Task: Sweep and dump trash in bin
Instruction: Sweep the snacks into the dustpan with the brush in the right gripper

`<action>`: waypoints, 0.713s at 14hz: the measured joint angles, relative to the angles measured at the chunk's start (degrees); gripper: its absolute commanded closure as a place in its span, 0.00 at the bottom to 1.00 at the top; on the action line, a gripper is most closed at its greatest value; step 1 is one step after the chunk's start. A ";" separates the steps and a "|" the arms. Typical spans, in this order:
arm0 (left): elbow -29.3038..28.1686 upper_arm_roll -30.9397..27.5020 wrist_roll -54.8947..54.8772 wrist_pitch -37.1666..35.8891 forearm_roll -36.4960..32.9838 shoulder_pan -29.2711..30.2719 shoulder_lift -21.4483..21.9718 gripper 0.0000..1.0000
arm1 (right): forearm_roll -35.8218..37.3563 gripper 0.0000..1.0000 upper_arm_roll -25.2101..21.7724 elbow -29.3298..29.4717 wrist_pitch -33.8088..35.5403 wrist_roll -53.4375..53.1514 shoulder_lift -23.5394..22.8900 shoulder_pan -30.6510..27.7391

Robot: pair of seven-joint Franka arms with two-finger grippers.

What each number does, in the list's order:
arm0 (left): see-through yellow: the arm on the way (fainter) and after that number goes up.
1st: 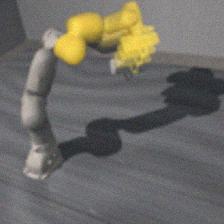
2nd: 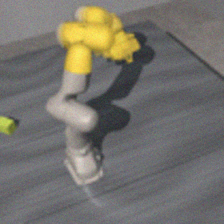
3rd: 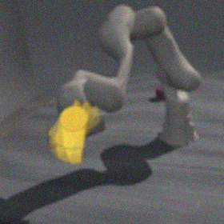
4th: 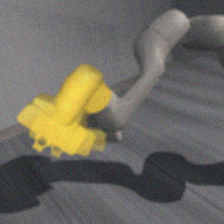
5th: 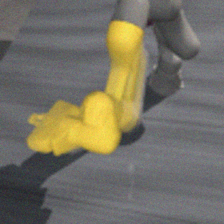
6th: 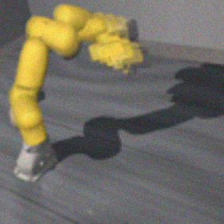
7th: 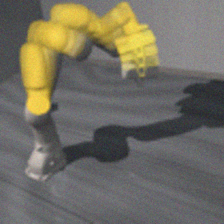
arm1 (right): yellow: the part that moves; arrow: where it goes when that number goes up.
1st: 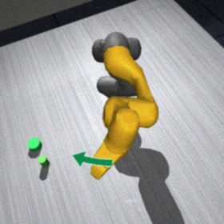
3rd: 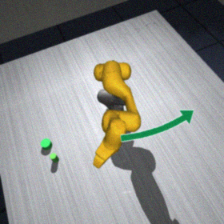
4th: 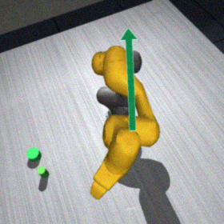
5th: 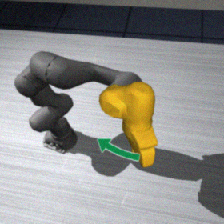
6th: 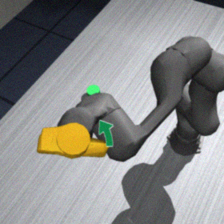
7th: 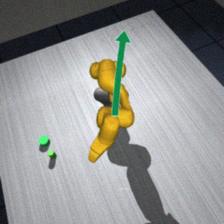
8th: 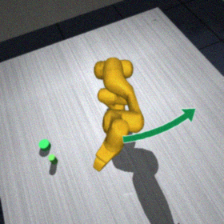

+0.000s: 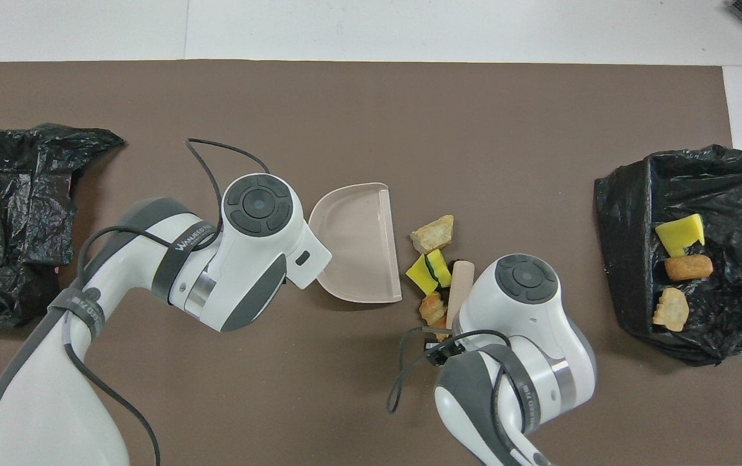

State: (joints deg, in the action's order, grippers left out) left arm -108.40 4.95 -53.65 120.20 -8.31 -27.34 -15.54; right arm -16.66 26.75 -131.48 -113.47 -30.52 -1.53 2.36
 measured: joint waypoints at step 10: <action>-1.39 -0.33 5.06 0.82 -0.57 -1.60 0.12 1.00 | -9.11 1.00 -0.54 11.67 11.31 -1.91 -1.40 3.68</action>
State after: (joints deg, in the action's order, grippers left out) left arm -109.79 4.62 -48.59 121.02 -8.87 -28.94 -15.42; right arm -25.78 26.21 -119.81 -102.16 -32.43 -2.93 6.04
